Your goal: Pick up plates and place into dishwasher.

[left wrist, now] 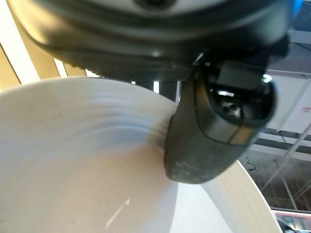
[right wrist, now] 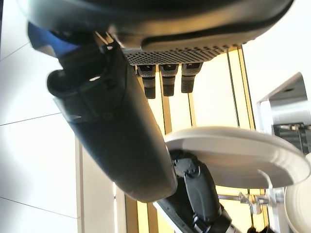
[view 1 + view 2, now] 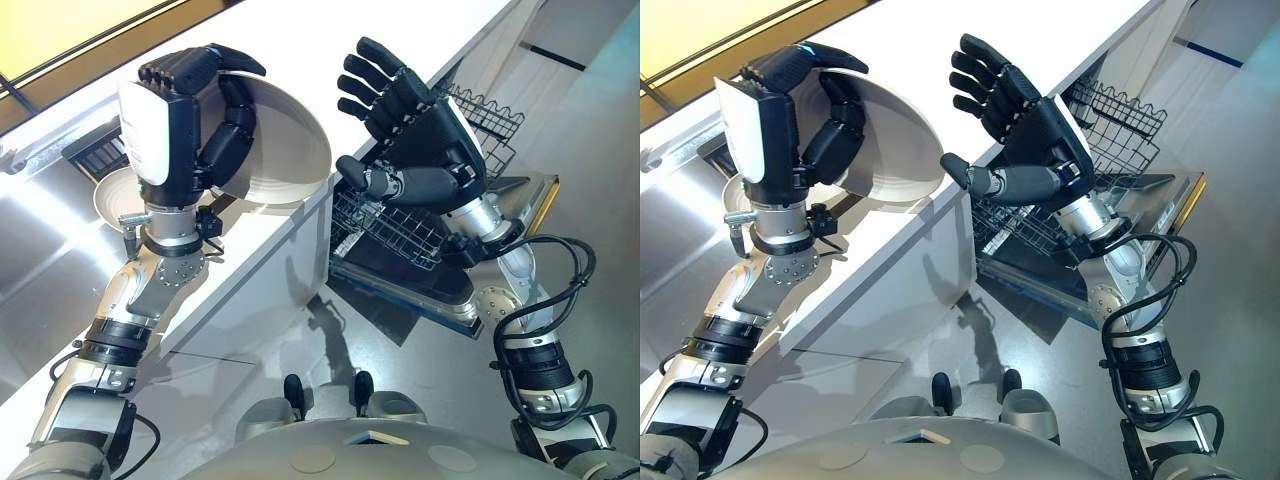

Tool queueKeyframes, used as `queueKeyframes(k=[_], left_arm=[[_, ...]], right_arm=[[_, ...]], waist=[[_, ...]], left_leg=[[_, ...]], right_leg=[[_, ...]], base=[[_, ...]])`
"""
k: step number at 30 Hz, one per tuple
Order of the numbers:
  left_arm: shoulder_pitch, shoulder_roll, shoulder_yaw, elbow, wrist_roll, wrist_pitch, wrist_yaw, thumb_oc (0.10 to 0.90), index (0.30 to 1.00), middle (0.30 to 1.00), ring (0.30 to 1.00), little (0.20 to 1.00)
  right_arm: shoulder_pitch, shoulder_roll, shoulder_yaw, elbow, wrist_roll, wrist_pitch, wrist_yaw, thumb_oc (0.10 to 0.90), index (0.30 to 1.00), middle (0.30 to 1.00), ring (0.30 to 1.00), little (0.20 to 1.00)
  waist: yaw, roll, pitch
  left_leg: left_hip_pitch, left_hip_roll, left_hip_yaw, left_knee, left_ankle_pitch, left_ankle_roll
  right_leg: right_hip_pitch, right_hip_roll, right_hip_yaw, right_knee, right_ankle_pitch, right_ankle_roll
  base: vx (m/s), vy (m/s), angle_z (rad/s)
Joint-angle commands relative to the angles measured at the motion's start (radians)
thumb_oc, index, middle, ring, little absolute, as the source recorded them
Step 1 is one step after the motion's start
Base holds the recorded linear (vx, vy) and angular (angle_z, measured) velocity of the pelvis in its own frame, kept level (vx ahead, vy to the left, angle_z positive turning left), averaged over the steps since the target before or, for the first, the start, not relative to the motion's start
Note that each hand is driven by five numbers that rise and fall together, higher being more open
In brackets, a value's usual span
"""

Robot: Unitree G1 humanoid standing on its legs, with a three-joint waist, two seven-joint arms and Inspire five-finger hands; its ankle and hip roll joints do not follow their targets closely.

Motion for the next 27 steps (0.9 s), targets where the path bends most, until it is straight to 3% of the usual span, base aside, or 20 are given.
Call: queueKeyframes(k=[1, 11, 18, 27], left_arm=[[-0.194, -0.020, -0.051, 0.034, -0.017, 0.017, 0.031, 0.100, 0.300, 0.300, 0.300, 0.200], [-0.333, -0.038, -0.200, 0.015, -0.006, 0.140, 0.027, 0.100, 0.300, 0.300, 0.300, 0.200], [-0.326, -0.057, -0.212, -0.023, 0.012, 0.126, 0.030, 0.100, 0.300, 0.300, 0.300, 0.200], [-0.322, -0.033, -0.226, -0.092, 0.052, 0.169, 0.029, 0.100, 0.300, 0.300, 0.300, 0.200]], right_arm=[[-0.138, 0.079, -0.001, -0.079, 0.066, -0.079, -0.080, 0.800, 0.900, 0.900, 0.900, 0.900], [-0.237, 0.183, 0.140, -0.046, 0.048, -0.069, -0.282, 0.800, 0.900, 0.900, 0.900, 0.900], [-0.229, 0.191, 0.165, 0.004, -0.006, 0.023, -0.380, 0.800, 0.900, 0.900, 0.900, 0.900], [-0.176, 0.157, 0.175, 0.045, -0.041, 0.040, -0.417, 0.800, 0.900, 0.900, 0.900, 0.900]], waist=[[0.016, 0.012, -0.133], [0.030, 0.026, -0.134], [0.029, 0.027, -0.137], [0.024, 0.028, -0.129]], left_leg=[[0.008, -0.035, -0.022, 0.001, -0.134, 0.007], [0.021, -0.042, -0.031, 0.003, -0.142, 0.008], [0.022, -0.041, -0.034, 0.001, -0.141, 0.008], [0.020, -0.039, -0.041, 0.001, -0.139, 0.009]], right_leg=[[-0.029, 0.044, -0.048, 0.099, -0.153, 0.025], [-0.008, 0.043, -0.058, 0.088, -0.161, 0.021], [-0.007, 0.046, -0.053, 0.086, -0.162, 0.018], [-0.007, 0.051, -0.050, 0.088, -0.166, 0.014]], base=[[0.05, -0.003, 0.00], [0.01, -0.001, 0.01], [0.00, -0.001, 0.00], [0.00, -0.002, 0.01]])
